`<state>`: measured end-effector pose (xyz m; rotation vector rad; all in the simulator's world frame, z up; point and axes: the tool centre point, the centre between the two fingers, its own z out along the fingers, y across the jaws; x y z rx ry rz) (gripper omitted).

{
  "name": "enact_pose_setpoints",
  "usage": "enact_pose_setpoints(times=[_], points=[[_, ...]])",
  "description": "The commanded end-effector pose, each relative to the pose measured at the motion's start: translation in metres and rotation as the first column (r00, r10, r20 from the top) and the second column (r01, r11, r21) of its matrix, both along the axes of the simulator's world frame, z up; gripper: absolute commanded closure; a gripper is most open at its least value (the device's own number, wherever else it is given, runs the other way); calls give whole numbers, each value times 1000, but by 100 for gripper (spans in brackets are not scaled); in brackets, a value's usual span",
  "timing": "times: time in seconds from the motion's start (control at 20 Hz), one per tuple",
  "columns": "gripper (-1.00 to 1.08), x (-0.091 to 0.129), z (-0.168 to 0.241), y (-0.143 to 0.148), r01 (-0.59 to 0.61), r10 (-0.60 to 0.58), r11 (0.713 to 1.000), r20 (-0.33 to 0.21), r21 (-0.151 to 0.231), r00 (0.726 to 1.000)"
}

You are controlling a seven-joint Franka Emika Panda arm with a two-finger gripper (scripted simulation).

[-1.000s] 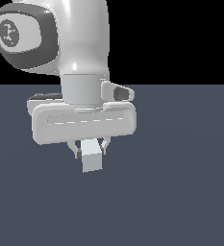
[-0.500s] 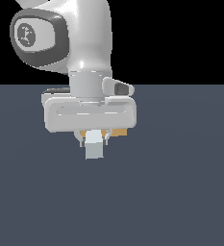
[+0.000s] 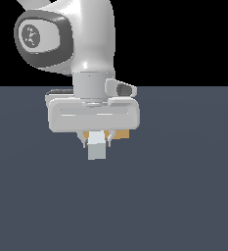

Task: Insert the peg into the horizontal hole in a box.

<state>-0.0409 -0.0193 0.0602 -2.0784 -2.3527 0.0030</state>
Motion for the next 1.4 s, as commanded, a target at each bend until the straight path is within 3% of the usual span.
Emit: enact_pose_setpoints(times=[0.0,0.55,1.05,1.35], points=[[108,1,1,0,1,-1,1000,2,0,1000],[108,0,1,10,2,-2,1000,2,1,1000],[108,-9,2,77,2,-2,1000,4,1,1000],[108,-10,3,98,2,-2,1000,5,1,1000]])
